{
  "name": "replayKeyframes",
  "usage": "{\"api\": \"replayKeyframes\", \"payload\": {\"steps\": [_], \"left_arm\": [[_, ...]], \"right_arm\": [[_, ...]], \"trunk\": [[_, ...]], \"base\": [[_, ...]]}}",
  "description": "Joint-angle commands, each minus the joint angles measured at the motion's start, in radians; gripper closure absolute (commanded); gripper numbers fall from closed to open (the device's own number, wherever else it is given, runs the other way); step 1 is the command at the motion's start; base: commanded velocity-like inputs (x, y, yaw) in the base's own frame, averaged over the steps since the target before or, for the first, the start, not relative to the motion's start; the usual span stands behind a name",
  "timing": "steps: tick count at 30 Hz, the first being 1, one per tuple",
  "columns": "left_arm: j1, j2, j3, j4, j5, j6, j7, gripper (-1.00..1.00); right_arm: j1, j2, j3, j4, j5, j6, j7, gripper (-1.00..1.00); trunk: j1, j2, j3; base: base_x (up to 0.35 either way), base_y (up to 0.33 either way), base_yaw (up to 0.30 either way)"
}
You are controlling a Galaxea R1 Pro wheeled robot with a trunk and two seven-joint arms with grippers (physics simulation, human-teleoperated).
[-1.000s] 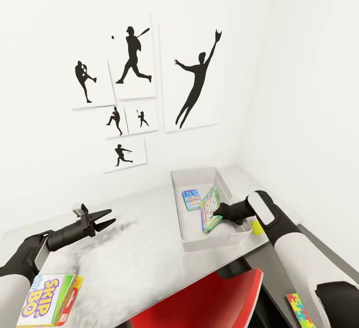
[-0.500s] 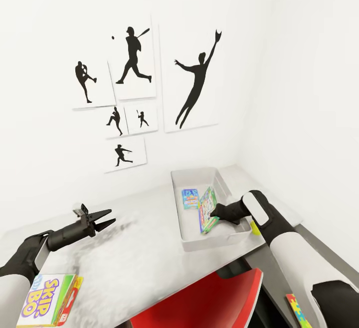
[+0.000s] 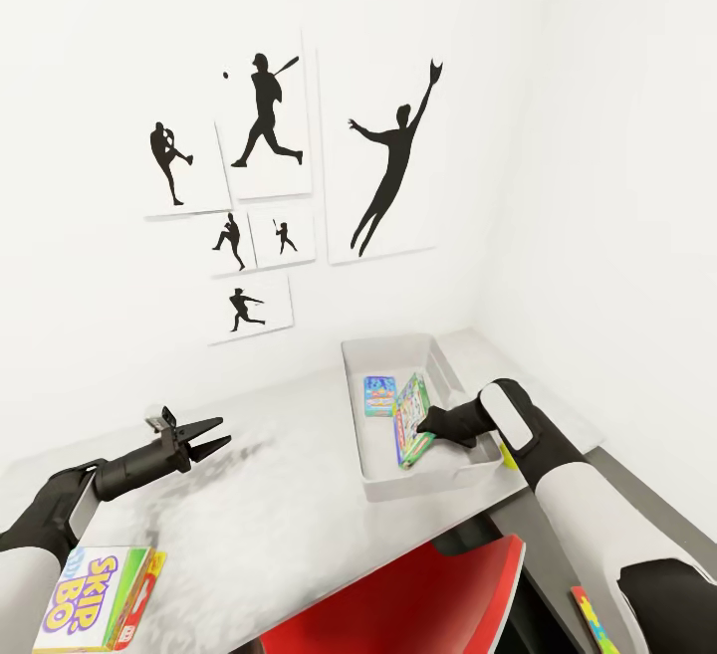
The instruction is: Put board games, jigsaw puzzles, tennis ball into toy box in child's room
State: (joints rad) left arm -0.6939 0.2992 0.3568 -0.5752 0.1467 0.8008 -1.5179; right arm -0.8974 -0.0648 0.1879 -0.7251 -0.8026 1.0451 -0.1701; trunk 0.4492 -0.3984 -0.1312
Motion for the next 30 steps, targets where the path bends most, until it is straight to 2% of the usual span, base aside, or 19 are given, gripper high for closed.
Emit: {"api": "replayKeyframes", "payload": {"steps": [1,10,11,14,17,30], "left_arm": [[-0.001,0.000,0.001,0.000,-0.001,0.010,-0.004,-1.00],[-0.001,0.000,0.001,0.000,-0.001,0.009,-0.004,-1.00],[-0.001,0.000,0.001,0.000,-0.001,0.009,-0.004,-1.00],[-0.001,0.000,0.001,0.000,-0.001,0.009,-0.004,-1.00],[-0.001,0.000,0.001,0.000,-0.001,0.009,-0.004,-1.00],[-0.001,0.000,0.001,0.000,-0.001,0.009,-0.003,-1.00]], "right_arm": [[-0.001,-0.001,0.007,0.003,-0.010,0.002,-0.009,1.00],[-0.001,-0.002,0.007,0.003,-0.010,0.002,-0.009,1.00],[-0.001,-0.001,0.007,0.003,-0.008,0.002,-0.009,-1.00],[0.000,-0.001,0.007,0.003,0.032,0.002,-0.009,-1.00],[0.000,-0.001,0.006,0.004,0.053,0.002,-0.008,-1.00],[0.000,-0.002,0.007,0.004,0.060,0.002,-0.008,-1.00]], "trunk": [[0.001,-0.002,-0.002],[0.001,-0.002,-0.002],[0.001,-0.002,-0.002],[0.001,-0.002,-0.002],[0.001,-0.002,-0.002],[0.001,-0.002,-0.002]], "base": [[0.000,0.000,0.000],[0.000,0.000,0.000],[0.000,0.000,0.000],[0.000,0.000,0.000],[0.000,0.000,0.000],[0.000,0.000,0.000]]}}
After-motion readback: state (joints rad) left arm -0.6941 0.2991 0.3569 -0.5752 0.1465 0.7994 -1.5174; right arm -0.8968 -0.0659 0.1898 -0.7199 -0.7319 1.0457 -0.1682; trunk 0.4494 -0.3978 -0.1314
